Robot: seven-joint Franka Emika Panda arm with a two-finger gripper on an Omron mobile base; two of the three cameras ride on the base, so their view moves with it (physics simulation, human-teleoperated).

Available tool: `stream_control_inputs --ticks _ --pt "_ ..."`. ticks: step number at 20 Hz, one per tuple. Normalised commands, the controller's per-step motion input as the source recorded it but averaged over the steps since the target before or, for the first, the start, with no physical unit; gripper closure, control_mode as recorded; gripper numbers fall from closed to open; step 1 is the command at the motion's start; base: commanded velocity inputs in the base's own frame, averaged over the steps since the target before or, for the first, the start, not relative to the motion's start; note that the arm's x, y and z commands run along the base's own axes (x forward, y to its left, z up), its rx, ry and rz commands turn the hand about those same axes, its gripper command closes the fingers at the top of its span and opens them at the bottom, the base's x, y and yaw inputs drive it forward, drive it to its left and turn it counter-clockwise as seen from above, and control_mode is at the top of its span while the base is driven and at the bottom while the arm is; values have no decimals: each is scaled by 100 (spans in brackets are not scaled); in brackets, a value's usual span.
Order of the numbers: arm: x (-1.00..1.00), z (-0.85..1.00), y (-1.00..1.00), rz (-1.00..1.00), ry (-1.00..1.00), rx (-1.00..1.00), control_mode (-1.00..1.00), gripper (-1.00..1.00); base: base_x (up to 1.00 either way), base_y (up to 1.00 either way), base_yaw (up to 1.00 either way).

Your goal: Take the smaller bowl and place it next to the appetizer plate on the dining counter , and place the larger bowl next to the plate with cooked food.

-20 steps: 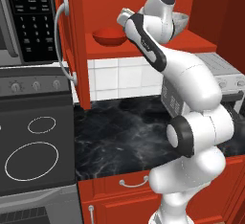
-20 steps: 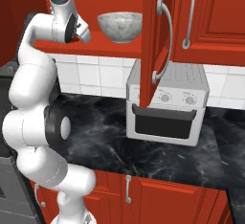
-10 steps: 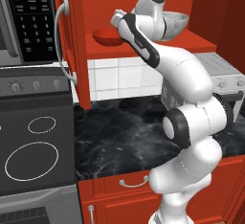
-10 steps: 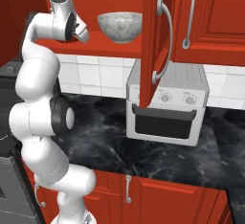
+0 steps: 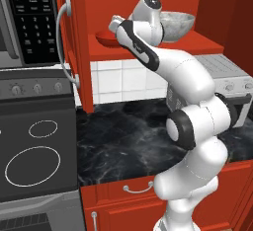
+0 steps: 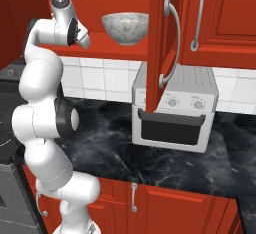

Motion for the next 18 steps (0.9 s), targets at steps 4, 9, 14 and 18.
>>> stream_control_inputs --ticks 4,9,14,18 --pt "44 -28 32 0 1 0 -100 100 0 0 0" --pt "35 -12 27 0 4 0 -100 100 0 0 0" --pt "-24 0 7 -11 -5 -1 -100 100 0 0 0" --pt "-100 0 -64 -2 -25 6 -100 100 0 0 0"
